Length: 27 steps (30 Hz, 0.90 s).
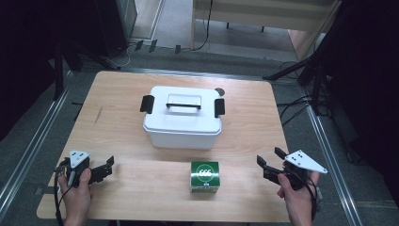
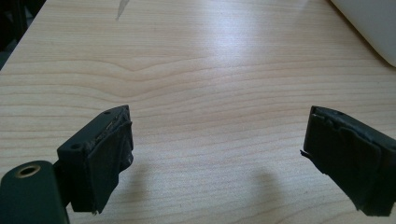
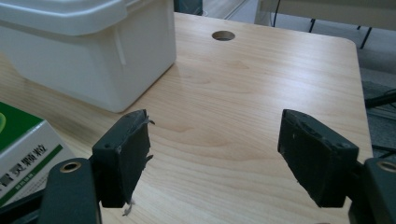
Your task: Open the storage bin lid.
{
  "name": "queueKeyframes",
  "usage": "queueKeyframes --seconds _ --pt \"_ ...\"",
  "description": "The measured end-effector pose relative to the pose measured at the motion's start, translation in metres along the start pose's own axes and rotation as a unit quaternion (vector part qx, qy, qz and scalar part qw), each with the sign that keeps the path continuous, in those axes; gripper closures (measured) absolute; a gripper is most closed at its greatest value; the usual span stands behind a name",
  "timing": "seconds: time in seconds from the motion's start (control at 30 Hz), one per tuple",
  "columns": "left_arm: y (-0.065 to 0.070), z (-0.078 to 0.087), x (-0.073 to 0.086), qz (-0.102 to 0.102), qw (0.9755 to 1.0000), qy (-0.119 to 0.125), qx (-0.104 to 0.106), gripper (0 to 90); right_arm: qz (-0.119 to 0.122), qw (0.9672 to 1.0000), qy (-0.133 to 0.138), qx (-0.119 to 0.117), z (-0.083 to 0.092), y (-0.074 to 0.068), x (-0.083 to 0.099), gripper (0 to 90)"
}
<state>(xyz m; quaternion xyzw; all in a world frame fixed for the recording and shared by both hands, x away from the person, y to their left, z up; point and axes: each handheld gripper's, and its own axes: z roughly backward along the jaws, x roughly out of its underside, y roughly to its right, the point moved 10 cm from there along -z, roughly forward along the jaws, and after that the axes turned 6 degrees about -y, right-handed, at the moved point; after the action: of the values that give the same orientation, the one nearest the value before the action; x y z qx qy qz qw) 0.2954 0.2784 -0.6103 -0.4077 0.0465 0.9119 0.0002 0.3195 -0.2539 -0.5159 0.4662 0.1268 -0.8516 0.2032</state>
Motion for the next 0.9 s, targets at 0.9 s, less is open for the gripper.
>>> queueKeyframes --seconds 0.9 --pt "0.0 0.0 0.0 -0.001 1.0 -0.001 0.002 8.4 0.179 0.9731 -0.109 -0.096 -0.047 -0.042 -0.081 9.2"
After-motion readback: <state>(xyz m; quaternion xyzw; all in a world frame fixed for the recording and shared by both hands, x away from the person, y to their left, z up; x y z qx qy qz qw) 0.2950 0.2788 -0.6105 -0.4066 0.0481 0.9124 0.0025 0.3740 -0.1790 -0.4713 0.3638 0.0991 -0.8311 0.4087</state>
